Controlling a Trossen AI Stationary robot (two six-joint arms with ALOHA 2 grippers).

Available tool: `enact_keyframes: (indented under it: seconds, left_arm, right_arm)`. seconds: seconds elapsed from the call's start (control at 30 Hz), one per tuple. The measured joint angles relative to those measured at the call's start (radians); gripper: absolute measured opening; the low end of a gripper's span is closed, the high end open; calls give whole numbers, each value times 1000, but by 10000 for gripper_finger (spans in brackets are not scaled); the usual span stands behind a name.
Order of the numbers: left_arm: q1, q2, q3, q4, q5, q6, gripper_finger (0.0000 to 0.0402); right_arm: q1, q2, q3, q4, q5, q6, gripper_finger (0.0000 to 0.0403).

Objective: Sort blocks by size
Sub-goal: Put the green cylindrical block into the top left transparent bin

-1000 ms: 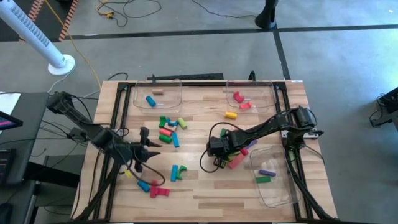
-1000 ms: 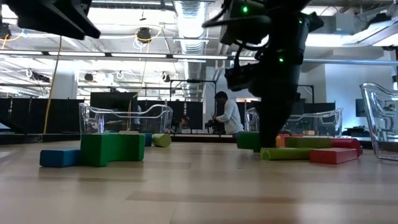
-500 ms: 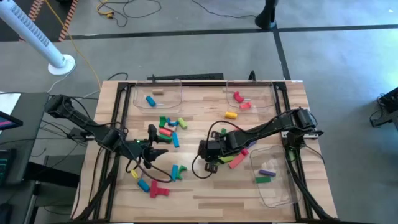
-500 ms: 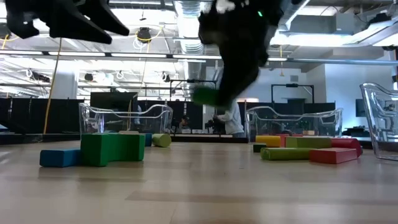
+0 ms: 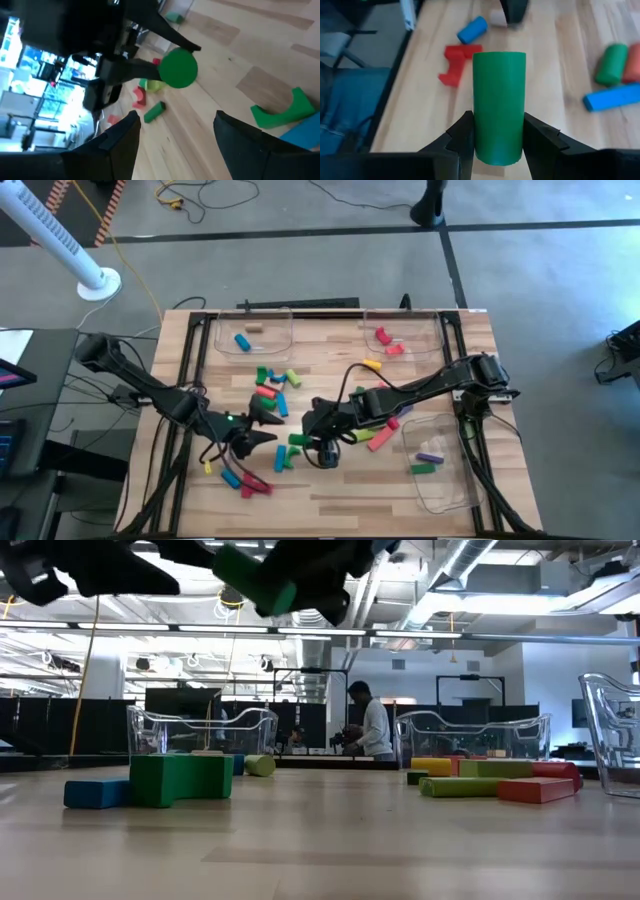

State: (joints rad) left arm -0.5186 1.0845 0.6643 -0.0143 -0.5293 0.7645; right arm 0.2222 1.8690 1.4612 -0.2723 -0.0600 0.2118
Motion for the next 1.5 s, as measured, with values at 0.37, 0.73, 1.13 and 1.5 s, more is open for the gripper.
enact_keyframes:
  seconds: [0.37, 0.73, 1.13, 1.5]
  left_arm:
    - [0, 93, 0, 200, 17, 86, 242]
    - [1, 96, 0, 195, 93, 60, 242]
    - [6, 100, 0, 245, 123, 72, 242]
    - [33, 234, 75, 237, 156, 77, 217]
  right_arm:
    - [0, 0, 0, 11, -22, -3, 162]
    - [-10, 0, 0, 35, -23, 5, 162]
    - [-29, 0, 0, 94, -49, 0, 162]
    - [-32, 2, -2, 102, -52, -3, 162]
